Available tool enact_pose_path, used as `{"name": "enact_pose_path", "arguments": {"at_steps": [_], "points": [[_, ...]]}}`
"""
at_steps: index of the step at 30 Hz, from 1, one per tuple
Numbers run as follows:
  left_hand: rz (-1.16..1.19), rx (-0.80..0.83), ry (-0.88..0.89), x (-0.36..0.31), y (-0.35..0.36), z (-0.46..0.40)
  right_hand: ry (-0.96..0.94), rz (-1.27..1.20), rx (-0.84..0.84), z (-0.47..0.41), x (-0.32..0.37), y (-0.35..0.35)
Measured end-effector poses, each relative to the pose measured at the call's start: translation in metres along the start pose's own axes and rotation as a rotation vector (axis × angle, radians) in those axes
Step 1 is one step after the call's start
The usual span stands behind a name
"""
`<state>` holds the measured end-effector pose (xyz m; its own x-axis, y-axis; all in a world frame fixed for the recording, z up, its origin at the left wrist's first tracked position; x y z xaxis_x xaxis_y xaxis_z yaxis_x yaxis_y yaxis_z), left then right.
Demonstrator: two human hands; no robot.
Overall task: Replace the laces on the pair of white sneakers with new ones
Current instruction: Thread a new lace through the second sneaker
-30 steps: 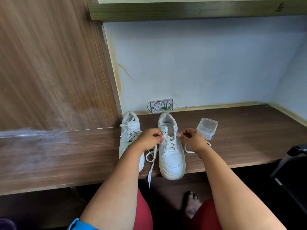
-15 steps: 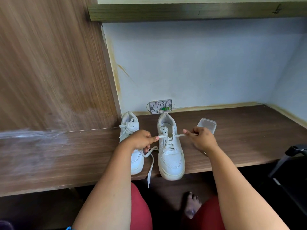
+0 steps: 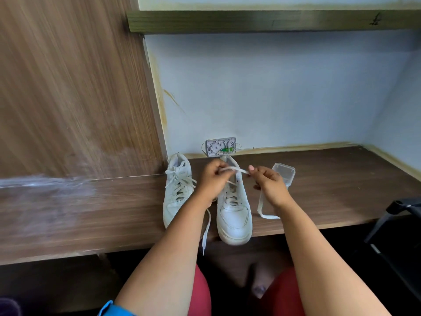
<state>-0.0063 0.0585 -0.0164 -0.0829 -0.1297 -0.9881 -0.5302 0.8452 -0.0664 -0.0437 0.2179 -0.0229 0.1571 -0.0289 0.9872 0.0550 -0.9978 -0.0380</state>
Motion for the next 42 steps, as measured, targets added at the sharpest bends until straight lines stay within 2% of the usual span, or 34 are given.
{"name": "enact_pose_path", "arguments": {"at_steps": [2, 5, 7, 8, 9, 10, 11, 12, 13, 15, 17, 20, 24, 25, 28, 29, 31, 33, 35, 40, 42], "points": [[0.134, -0.24, -0.126, 0.008, -0.025, -0.013, 0.051, 0.035, -0.051, -0.005, -0.012, -0.012], [0.313, -0.449, -0.4, 0.036, -0.052, -0.026, 0.138, 0.073, -0.124, -0.014, -0.027, -0.032], [0.27, -0.521, -0.519, 0.05, -0.064, -0.026, 0.16, 0.151, -0.167, -0.019, -0.034, -0.041], [0.15, -0.527, -0.513, 0.051, -0.069, -0.025, 0.152, 0.231, -0.189, -0.021, -0.038, -0.044], [-0.077, -0.497, -0.438, 0.048, -0.072, -0.026, 0.131, 0.305, -0.203, -0.021, -0.038, -0.043], [-0.347, -0.444, -0.304, 0.041, -0.071, -0.028, 0.102, 0.344, -0.203, -0.021, -0.038, -0.039], [-0.521, -0.358, -0.125, 0.029, -0.064, -0.026, 0.067, 0.327, -0.181, -0.02, -0.036, -0.032], [-0.568, -0.242, 0.054, 0.014, -0.05, -0.022, 0.032, 0.286, -0.143, -0.017, -0.033, -0.022], [-0.495, -0.09, 0.166, 0.002, -0.032, -0.013, -0.003, 0.252, -0.101, -0.014, -0.029, -0.01], [-0.33, 0.208, 0.175, -0.008, 0.002, 0.007, -0.073, 0.215, -0.028, -0.007, -0.022, 0.011], [-0.285, 0.308, 0.107, -0.003, 0.017, 0.016, -0.098, 0.157, -0.017, -0.005, -0.015, 0.022], [-0.265, 0.269, 0.055, 0.004, 0.006, 0.009, -0.003, -0.041, 0.001, -0.008, -0.016, 0.019], [-0.416, -0.007, 0.08, 0.01, -0.042, -0.021, 0.124, -0.117, 0.043, -0.011, -0.028, 0.01], [-0.495, -0.019, 0.064, 0.015, -0.048, -0.026, 0.136, -0.131, 0.048, -0.011, -0.029, 0.01], [-0.768, 0.122, 0.112, 0.022, -0.045, -0.02, 0.131, -0.17, 0.092, -0.007, -0.027, 0.019], [-0.758, 0.154, 0.18, 0.019, -0.037, -0.016, 0.122, -0.157, 0.111, -0.006, -0.026, 0.025], [-0.57, 0.207, 0.285, 0.011, -0.017, -0.006, 0.064, -0.08, 0.119, -0.003, -0.022, 0.033], [-0.353, 0.243, 0.25, 0.006, -0.002, -0.001, -0.09, 0.094, 0.044, -0.005, -0.016, 0.036], [-0.261, 0.213, 0.203, 0.007, 0.003, -0.003, -0.251, 0.269, -0.037, -0.005, -0.005, 0.037], [-0.144, 0.119, 0.036, 0.02, -0.013, -0.009, -0.212, 0.259, -0.048, -0.006, -0.005, 0.047], [-0.168, 0.108, 0.037, 0.022, -0.018, -0.009, -0.181, 0.279, -0.037, -0.01, -0.006, 0.05]]}}
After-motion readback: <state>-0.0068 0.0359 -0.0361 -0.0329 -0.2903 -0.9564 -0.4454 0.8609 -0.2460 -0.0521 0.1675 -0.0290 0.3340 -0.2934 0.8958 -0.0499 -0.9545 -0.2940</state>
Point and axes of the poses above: each hand's wrist, its own z-axis away from the middle knuckle, its own y-axis out of the palm, x = y × z, the point moved 6 cm from there along -z, towards the middle knuckle, and after that the axes turned 13 degrees about -x, right-handed, at the moved point
